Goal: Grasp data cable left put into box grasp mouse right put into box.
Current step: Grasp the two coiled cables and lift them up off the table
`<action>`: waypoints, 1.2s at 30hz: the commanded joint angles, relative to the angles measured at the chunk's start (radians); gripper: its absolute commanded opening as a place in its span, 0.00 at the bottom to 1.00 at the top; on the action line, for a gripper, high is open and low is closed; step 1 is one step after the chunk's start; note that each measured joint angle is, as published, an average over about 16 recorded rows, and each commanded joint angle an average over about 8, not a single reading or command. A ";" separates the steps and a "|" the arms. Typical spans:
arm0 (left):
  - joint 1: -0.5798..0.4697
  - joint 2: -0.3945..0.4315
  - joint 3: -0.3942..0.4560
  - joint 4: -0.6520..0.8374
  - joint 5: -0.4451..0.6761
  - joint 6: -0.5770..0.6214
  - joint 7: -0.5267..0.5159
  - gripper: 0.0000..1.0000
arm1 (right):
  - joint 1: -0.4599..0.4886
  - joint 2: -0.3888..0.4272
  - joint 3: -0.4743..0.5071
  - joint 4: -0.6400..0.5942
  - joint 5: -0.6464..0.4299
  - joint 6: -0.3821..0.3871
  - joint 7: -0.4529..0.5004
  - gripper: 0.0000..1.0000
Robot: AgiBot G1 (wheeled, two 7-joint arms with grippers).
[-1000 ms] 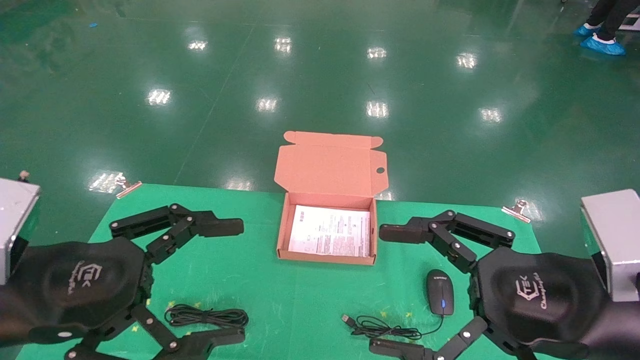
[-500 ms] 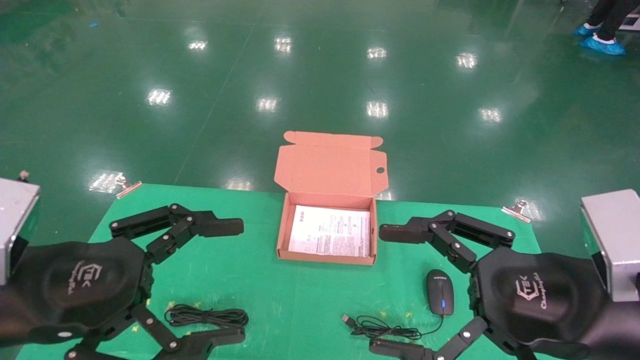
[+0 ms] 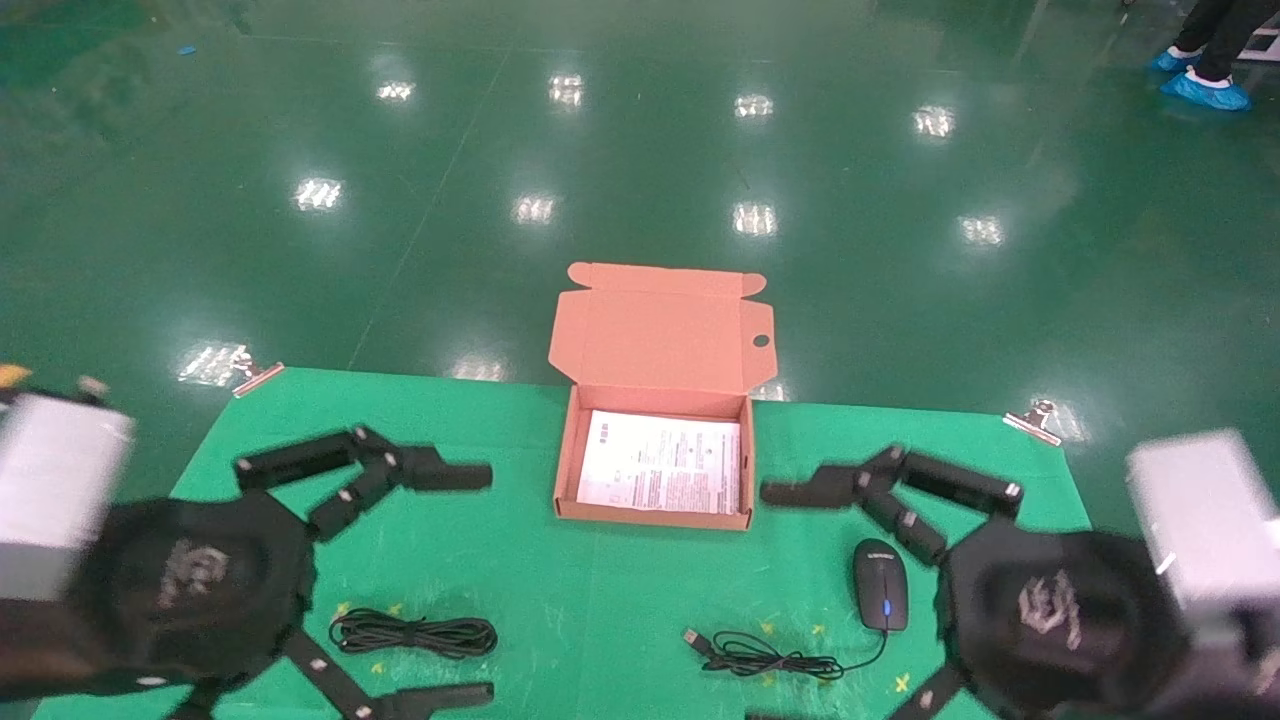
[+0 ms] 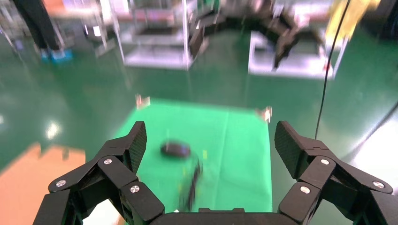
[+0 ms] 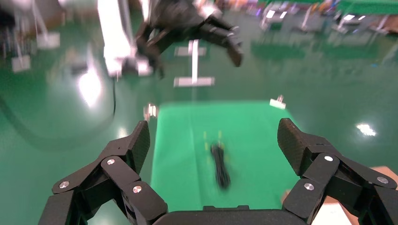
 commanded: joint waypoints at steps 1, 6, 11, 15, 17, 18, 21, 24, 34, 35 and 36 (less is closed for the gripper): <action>-0.017 -0.003 0.015 -0.010 0.041 0.001 -0.001 1.00 | 0.017 0.006 -0.010 0.011 -0.044 -0.009 -0.019 1.00; -0.131 0.034 0.103 -0.018 0.214 0.029 -0.038 1.00 | 0.123 -0.015 -0.082 0.032 -0.233 -0.029 -0.102 1.00; -0.244 0.086 0.202 -0.022 0.419 0.039 -0.060 1.00 | 0.226 -0.055 -0.173 0.042 -0.428 -0.030 -0.221 1.00; -0.317 0.131 0.281 -0.030 0.585 0.036 -0.066 1.00 | 0.287 -0.094 -0.244 0.047 -0.576 -0.014 -0.308 1.00; -0.345 0.156 0.318 -0.031 0.654 0.035 -0.071 1.00 | 0.303 -0.115 -0.272 0.047 -0.636 0.001 -0.332 1.00; -0.357 0.168 0.337 -0.032 0.689 0.034 -0.073 1.00 | 0.309 -0.125 -0.284 0.047 -0.664 0.010 -0.340 1.00; -0.385 0.202 0.386 -0.032 0.784 0.026 -0.084 1.00 | 0.316 -0.152 -0.313 0.047 -0.741 0.041 -0.355 1.00; -0.400 0.232 0.428 -0.031 0.871 0.014 -0.099 1.00 | 0.313 -0.176 -0.335 0.047 -0.811 0.078 -0.356 1.00; -0.369 0.309 0.528 -0.009 1.070 -0.029 -0.160 1.00 | 0.242 -0.228 -0.387 0.042 -0.994 0.205 -0.308 1.00; -0.364 0.315 0.535 -0.006 1.086 -0.034 -0.165 1.00 | 0.234 -0.232 -0.391 0.041 -1.008 0.216 -0.301 1.00; -0.360 0.320 0.542 -0.003 1.102 -0.039 -0.170 1.00 | 0.225 -0.236 -0.395 0.041 -1.021 0.226 -0.295 1.00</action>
